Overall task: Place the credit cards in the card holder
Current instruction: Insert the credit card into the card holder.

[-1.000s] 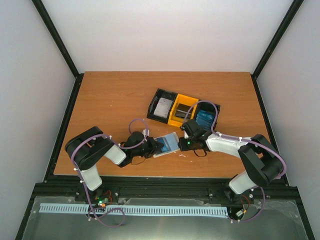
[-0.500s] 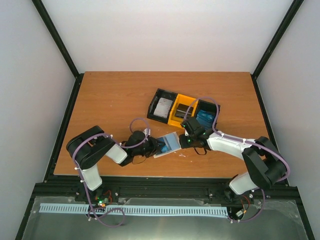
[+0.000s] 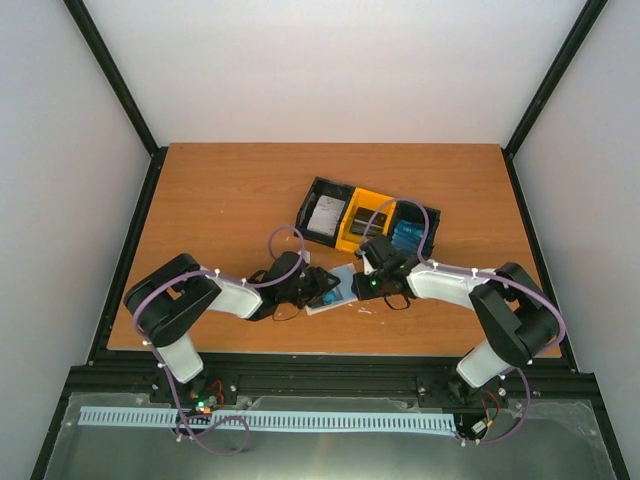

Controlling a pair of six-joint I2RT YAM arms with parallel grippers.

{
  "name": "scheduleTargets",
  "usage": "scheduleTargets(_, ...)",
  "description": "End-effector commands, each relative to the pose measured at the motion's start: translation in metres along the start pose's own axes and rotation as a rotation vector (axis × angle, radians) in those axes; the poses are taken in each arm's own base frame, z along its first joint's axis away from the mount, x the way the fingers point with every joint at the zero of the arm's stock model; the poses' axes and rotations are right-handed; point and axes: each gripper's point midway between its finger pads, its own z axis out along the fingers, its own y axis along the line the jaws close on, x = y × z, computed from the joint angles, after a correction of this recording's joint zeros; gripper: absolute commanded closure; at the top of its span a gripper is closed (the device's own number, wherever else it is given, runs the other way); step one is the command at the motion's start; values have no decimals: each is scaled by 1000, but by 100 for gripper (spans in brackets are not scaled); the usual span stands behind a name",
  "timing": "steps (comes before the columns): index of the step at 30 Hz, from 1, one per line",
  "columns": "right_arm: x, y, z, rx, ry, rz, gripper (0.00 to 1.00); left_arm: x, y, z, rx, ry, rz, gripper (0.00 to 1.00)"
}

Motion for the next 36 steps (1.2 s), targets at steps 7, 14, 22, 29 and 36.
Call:
scheduleTargets(7, 4, 2, 6, -8, 7, 21, 72, 6, 45, -8, -248, -1, -25, 36)
scheduleTargets(14, 2, 2, 6, -3, 3, 23, 72, 4, 48, -13, -335, 7, -19, 33)
scheduleTargets(22, 2, 4, 5, -20, 0, 32, 73, 8, 52, -19, -390, 30, -24, 31)
scheduleTargets(29, 3, 7, 6, -39, 3, 36, 74, 11, 55, -30, -380, 22, -45, 28)
scheduleTargets(36, 5, 27, 4, -152, 12, 6, 77, 10, 48, -33, -358, 15, -32, 37)
